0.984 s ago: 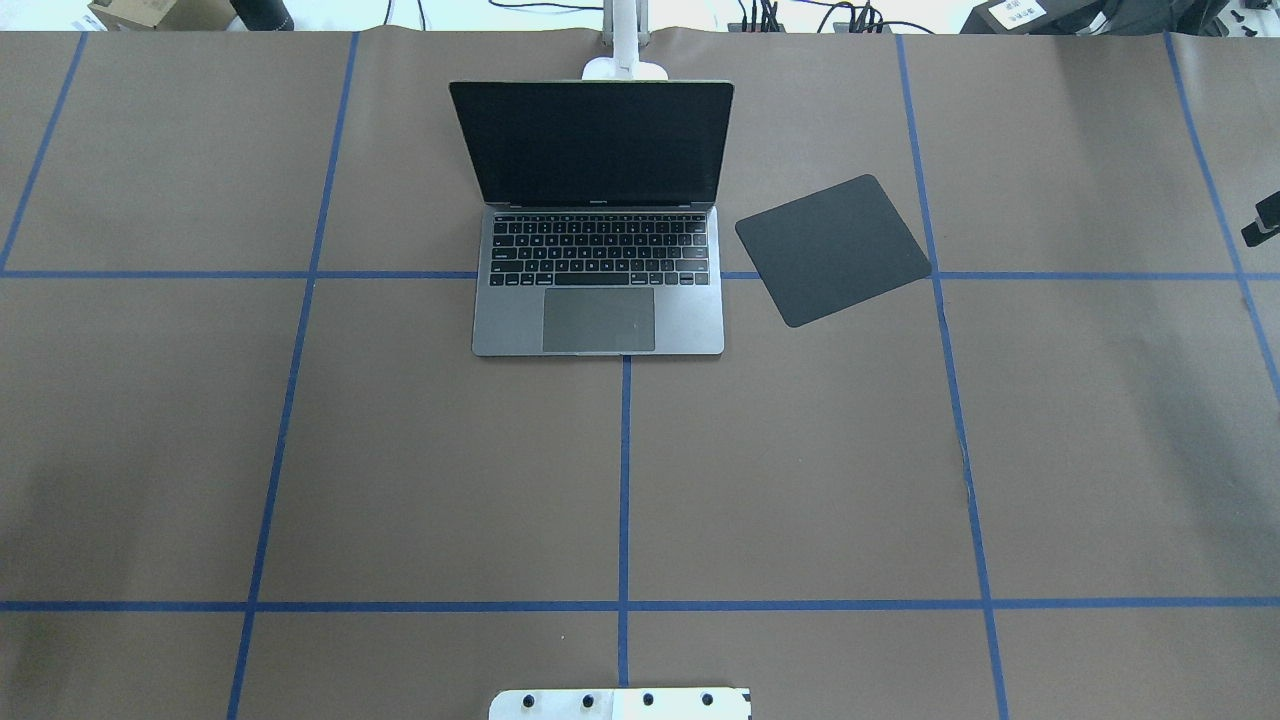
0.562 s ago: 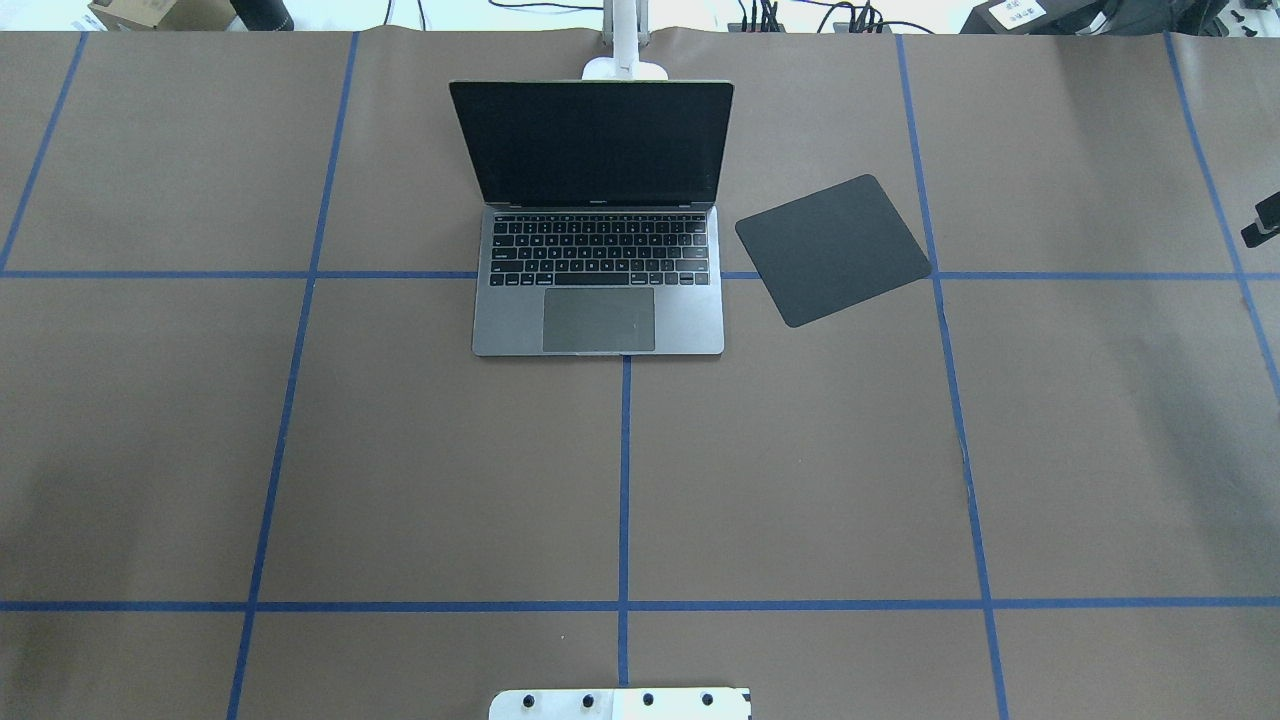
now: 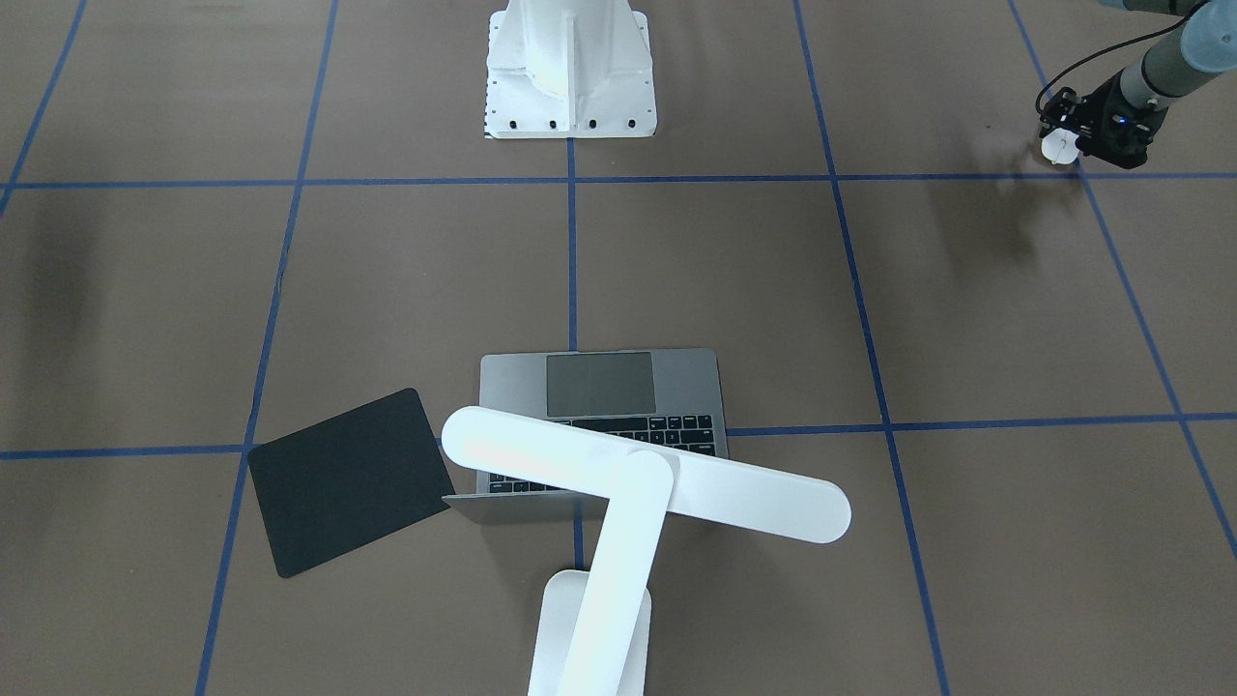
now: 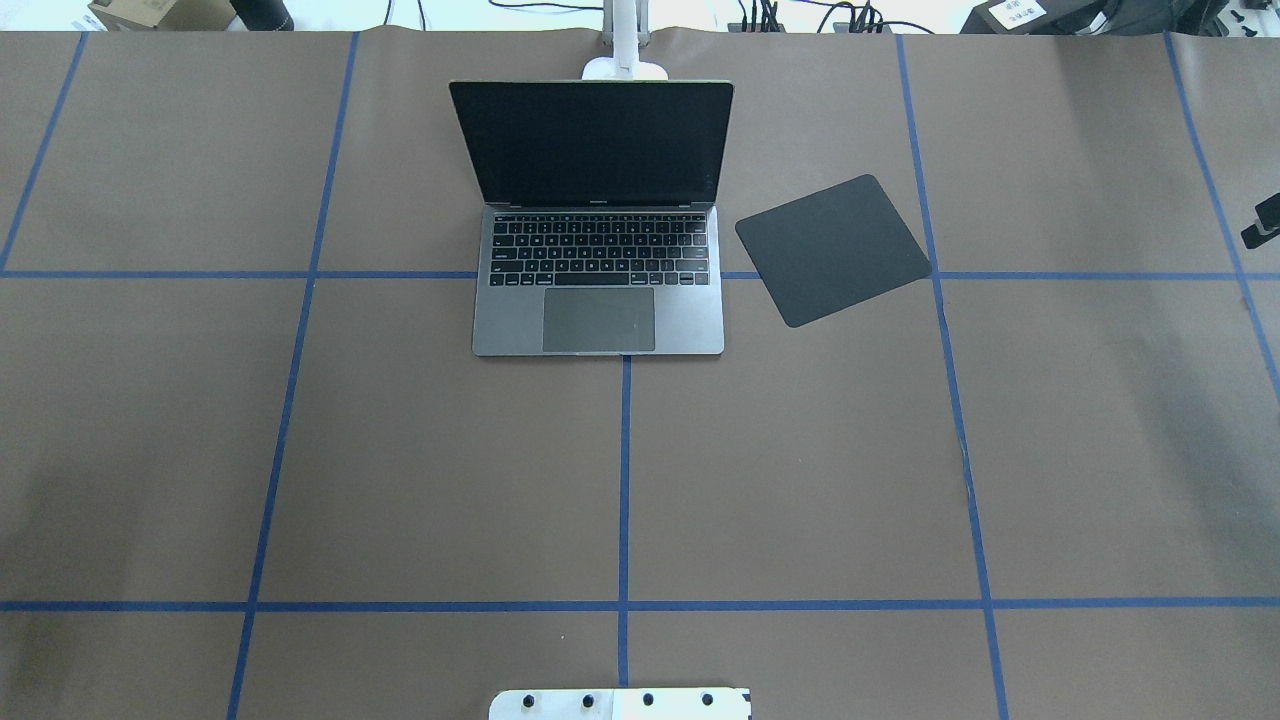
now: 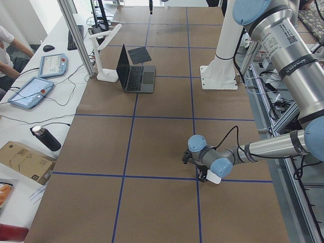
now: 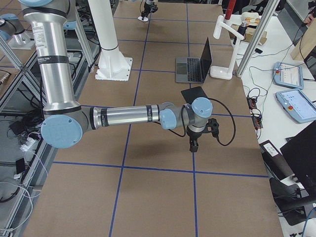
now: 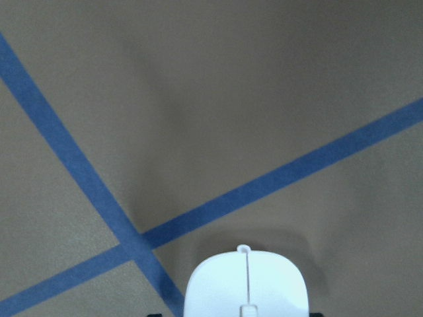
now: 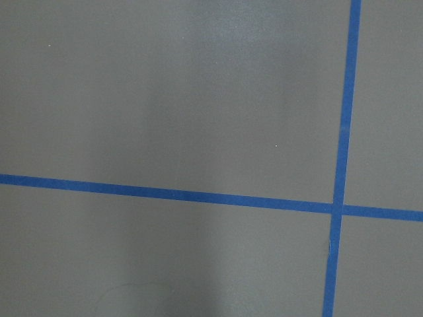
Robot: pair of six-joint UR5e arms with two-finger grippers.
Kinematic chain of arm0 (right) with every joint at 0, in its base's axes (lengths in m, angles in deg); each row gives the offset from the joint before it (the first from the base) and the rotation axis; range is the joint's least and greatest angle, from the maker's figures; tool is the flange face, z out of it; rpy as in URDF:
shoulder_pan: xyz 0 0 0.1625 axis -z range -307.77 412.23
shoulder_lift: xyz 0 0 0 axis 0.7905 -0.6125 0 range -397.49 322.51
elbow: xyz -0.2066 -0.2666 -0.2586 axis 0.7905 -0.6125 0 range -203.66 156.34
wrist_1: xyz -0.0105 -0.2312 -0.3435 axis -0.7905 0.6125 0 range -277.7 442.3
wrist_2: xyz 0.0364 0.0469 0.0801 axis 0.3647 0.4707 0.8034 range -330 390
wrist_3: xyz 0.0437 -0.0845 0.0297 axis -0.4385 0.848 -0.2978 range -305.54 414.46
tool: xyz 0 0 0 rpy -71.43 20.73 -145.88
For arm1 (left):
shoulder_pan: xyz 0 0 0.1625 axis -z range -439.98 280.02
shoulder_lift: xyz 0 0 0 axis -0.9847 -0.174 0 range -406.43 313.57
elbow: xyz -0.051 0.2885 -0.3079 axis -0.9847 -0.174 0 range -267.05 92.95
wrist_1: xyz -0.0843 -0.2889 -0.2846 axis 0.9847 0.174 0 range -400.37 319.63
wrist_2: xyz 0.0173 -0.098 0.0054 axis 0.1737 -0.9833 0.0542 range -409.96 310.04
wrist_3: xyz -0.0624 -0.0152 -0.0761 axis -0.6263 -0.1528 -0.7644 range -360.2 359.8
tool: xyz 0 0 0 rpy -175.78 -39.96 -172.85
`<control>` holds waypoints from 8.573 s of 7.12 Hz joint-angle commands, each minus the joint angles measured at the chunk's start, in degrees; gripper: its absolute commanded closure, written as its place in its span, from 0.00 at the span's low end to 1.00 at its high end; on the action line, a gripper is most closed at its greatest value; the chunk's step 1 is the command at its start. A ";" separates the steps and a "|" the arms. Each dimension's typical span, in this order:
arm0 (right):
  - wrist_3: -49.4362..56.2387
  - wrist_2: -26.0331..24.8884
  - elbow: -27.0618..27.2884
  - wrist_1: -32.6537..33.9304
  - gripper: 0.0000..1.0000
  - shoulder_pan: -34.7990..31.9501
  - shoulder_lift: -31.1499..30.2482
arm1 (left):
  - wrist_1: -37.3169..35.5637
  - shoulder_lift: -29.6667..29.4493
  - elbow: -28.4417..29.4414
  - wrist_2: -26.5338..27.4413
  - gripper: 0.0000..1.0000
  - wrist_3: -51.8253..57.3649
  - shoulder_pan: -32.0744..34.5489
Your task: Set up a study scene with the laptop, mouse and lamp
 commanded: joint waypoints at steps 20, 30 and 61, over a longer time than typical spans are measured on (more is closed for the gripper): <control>-2.03 1.46 -5.78 -0.39 0.02 2.20 3.93 | -54.49 -78.49 2.38 1.75 0.74 -34.67 -4.23; -3.26 2.08 -6.92 -0.39 0.02 2.64 6.04 | -18.04 -117.84 66.41 25.22 0.74 -52.56 -10.03; -5.54 0.77 -4.91 -1.00 0.01 2.99 8.24 | -26.62 -41.15 7.03 -7.56 0.00 8.94 36.70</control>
